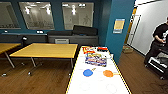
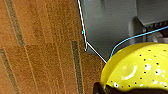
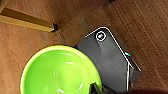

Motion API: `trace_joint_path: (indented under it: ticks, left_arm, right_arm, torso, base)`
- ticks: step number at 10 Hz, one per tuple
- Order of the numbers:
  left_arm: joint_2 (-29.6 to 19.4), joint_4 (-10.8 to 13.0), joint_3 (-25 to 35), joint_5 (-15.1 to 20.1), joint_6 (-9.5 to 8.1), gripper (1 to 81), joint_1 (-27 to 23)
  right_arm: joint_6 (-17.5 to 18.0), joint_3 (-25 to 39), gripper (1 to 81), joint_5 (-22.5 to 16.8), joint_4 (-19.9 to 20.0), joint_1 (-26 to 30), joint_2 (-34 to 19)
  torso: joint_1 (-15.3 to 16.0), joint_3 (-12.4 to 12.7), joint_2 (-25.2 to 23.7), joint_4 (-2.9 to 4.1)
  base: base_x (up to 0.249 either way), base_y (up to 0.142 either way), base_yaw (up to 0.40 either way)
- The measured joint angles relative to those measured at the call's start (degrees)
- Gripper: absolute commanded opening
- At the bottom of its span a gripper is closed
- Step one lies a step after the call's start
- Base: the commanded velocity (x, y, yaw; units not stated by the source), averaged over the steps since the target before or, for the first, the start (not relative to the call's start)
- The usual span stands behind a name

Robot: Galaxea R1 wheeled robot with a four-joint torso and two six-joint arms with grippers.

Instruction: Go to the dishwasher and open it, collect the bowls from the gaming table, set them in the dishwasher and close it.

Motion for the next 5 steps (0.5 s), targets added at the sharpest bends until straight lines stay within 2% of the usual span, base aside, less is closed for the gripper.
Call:
trace_joint_path:
  ticks: [1,3,5]
  left_arm:
    - [0.4,-2.3,-0.4,-1.5,1.27,1.0,-0.1]
    - [-0.9,-2.7,1.5,-3.3,1.35,1.0,-0.1]
    - [-2.4,-2.7,4.8,-6.9,1.35,1.0,-0.1]
  right_arm:
    - [0.0,-0.3,1.0,-0.1,0.0,0.0,0.2]
    - [0.0,-1.3,1.0,-0.3,0.0,0.0,0.6]
    - [0.0,-2.0,1.0,-0.3,0.0,0.0,1.4]
  torso:
    - [0.0,0.0,0.0,0.0]
    - [0.0,0.0,0.0,0.0]
    - [0.0,0.0,0.0,0.0]
  base:
    - [0.0,0.0,0.0]
    - [0.0,0.0,0.0]
    - [0.0,0.0,0.0]
